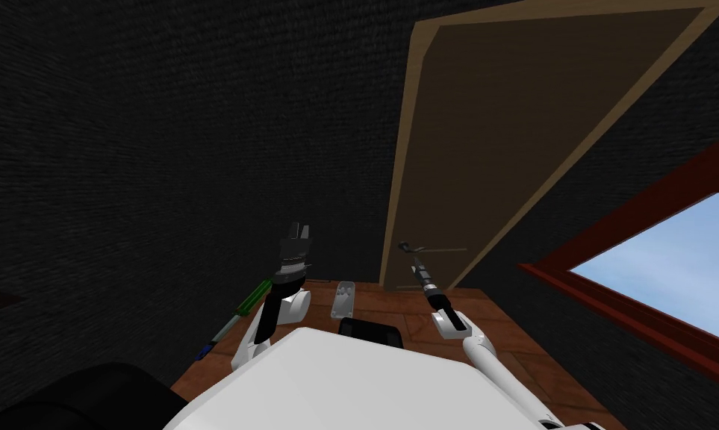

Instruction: Pull the door open

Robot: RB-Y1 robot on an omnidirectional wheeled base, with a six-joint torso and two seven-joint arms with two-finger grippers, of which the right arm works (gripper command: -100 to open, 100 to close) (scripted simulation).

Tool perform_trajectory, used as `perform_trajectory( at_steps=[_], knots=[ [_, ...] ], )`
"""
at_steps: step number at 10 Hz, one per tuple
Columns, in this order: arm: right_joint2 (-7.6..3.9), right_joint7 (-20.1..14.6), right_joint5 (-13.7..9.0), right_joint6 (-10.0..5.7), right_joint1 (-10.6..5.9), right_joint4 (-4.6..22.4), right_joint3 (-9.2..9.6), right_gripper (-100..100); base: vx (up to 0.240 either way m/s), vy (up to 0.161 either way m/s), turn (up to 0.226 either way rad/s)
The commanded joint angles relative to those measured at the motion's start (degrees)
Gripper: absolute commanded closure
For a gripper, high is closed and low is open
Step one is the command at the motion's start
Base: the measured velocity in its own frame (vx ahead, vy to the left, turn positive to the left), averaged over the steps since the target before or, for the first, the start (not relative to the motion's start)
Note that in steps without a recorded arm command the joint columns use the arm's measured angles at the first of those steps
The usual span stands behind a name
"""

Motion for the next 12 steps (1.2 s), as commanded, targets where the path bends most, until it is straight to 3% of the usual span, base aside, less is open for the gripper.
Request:
perform_trajectory(
  at_steps=[1,2,3,7,12],
  knots=[
    [-0.89,-0.9,0.0,-0.7,0.35,0.0,0.72,-100,-0.095,-0.177,0.06],
    [-1.47,-1.4,0.0,-1.11,0.57,0.1,1.21,-100,-0.101,-0.164,0.042],
    [-1.12,-1.1,0.0,-0.94,0.25,0.4,0.94,-100,-0.043,-0.073,0.012],
    [-2.28,-2.8,0.0,-2.81,-0.28,3.3,-0.23,-100,0.114,0.018,0.107],
    [-2.43,-3.0,0.0,-3.06,-0.36,3.8,-0.41,-100,0.002,-0.003,0.009]
  ],
)
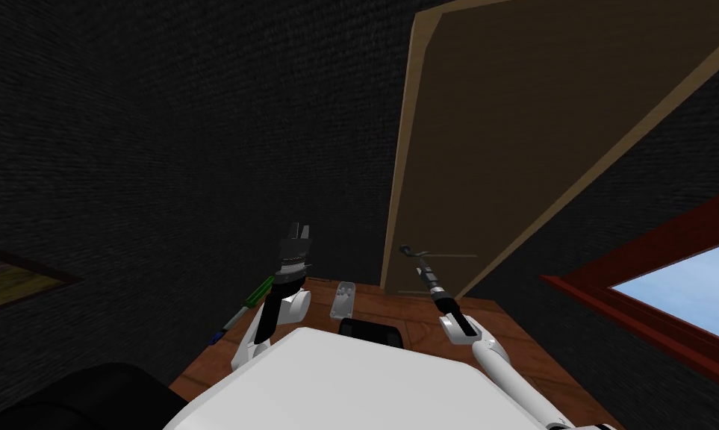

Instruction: Pull the door open

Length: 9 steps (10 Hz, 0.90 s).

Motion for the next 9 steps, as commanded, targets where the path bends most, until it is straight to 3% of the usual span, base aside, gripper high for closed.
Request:
perform_trajectory(
  at_steps=[1,6,7,9],
  knots=[
    [0.01,0.0,0.0,0.0,0.0,0.0,0.0,-100,0.003,-0.004,0.012],
    [0.01,0.0,0.0,0.0,0.0,0.0,0.0,-100,0.001,-0.001,0.003],
    [0.07,0.0,0.2,-0.31,-0.58,1.8,-1.9,-100,0.009,0.001,0.296],
    [0.13,0.0,0.3,-0.61,-1.12,3.4,-3.68,-100,0.017,0.0,0.188]
  ],
)
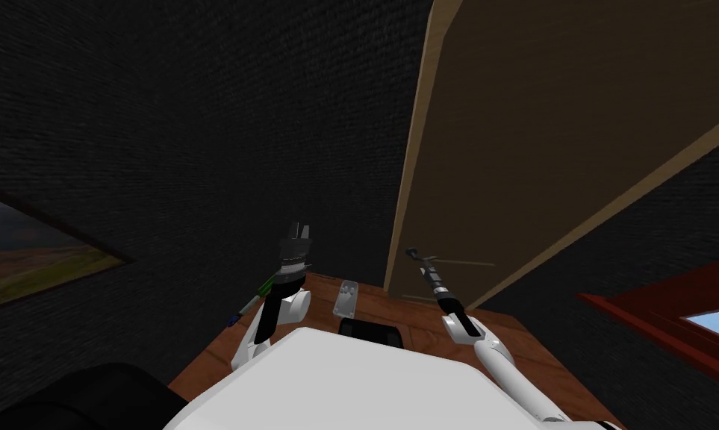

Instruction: Pull the door open

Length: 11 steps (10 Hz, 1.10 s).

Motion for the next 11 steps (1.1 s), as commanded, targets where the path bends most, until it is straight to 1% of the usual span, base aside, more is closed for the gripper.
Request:
perform_trajectory(
  at_steps=[1,5,6,7,9,10,11],
  knots=[
    [0.08,0.0,0.2,-0.32,-0.48,1.6,-1.6,-100,0.024,-0.003,0.185],
    [0.21,0.1,0.5,-0.98,-1.7,5.3,-5.56,-100,0.028,-0.02,0.188],
    [0.26,0.1,0.7,-1.24,-2.18,6.8,-7.13,-100,0.034,-0.038,0.285],
    [0.26,0.1,0.7,-1.24,-2.18,6.8,-7.13,-100,0.027,-0.037,0.089],
    [0.3,0.1,0.7,-1.4,-2.47,7.7,-8.11,-100,0.014,-0.017,0.052],
    [0.22,0.1,0.7,-1.14,-2.21,7.1,-7.84,-100,0.005,-0.009,0.017],
    [0.22,0.1,0.7,-1.14,-2.21,7.1,-7.84,100,0.0,0.001,-0.016]
  ],
)
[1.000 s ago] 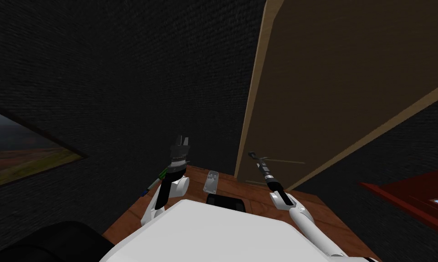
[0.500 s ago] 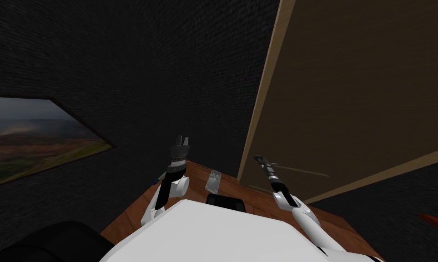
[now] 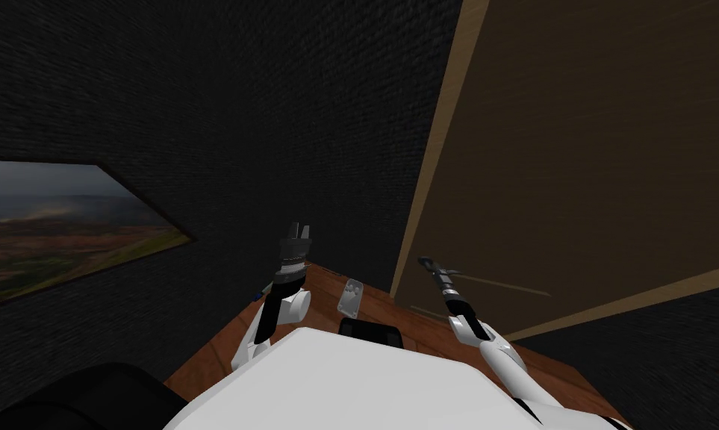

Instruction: Pull the door open

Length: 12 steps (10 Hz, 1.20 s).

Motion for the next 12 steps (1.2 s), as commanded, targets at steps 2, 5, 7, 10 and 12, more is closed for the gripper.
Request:
perform_trajectory(
  at_steps=[2,5,7,10,12],
  knots=[
    [0.0,0.0,0.0,0.07,0.03,-0.1,0.01,100,-0.003,0.003,-0.005],
    [0.0,0.0,0.0,0.07,0.03,-0.1,0.01,100,0.0,0.0,0.0],
    [-0.84,-1.5,0.4,-0.94,0.86,-0.2,1.28,100,-0.154,-0.038,0.099],
    [-2.19,-3.5,1.1,-2.64,1.9,-0.6,3.14,100,-0.201,-0.074,0.093],
    [-3.08,-4.9,1.6,-3.78,2.58,-0.9,4.38,100,-0.204,-0.05,0.094]
  ],
)
